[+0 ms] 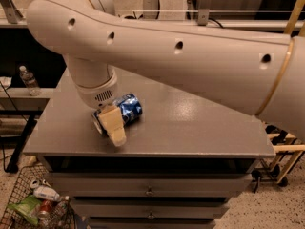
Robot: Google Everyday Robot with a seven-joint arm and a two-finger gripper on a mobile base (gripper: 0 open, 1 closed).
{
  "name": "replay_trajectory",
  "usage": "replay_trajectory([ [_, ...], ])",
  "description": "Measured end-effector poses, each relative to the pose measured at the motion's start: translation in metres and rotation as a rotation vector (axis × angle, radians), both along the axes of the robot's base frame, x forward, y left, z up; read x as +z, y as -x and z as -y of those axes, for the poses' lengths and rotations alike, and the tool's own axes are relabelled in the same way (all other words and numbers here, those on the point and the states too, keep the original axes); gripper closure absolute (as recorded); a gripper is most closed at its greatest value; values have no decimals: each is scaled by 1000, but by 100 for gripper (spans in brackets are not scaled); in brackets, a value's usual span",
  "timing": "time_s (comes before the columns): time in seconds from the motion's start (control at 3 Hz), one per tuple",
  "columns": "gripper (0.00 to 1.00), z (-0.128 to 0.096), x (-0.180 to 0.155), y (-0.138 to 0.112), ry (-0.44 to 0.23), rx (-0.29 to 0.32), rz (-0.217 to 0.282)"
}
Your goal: Place pepsi can upright
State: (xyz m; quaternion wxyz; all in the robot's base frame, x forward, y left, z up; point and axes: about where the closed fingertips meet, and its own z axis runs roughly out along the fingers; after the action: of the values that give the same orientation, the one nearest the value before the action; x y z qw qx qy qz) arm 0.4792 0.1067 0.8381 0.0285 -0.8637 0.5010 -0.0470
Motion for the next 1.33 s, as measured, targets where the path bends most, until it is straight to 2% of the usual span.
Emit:
replay_trajectory([
  [0.67, 64, 3, -3, -1, -29, 1, -10],
  [1.0, 87, 7, 8, -6, -96, -5, -33],
  [1.33, 100, 15, 34, -12, -254, -21, -44],
])
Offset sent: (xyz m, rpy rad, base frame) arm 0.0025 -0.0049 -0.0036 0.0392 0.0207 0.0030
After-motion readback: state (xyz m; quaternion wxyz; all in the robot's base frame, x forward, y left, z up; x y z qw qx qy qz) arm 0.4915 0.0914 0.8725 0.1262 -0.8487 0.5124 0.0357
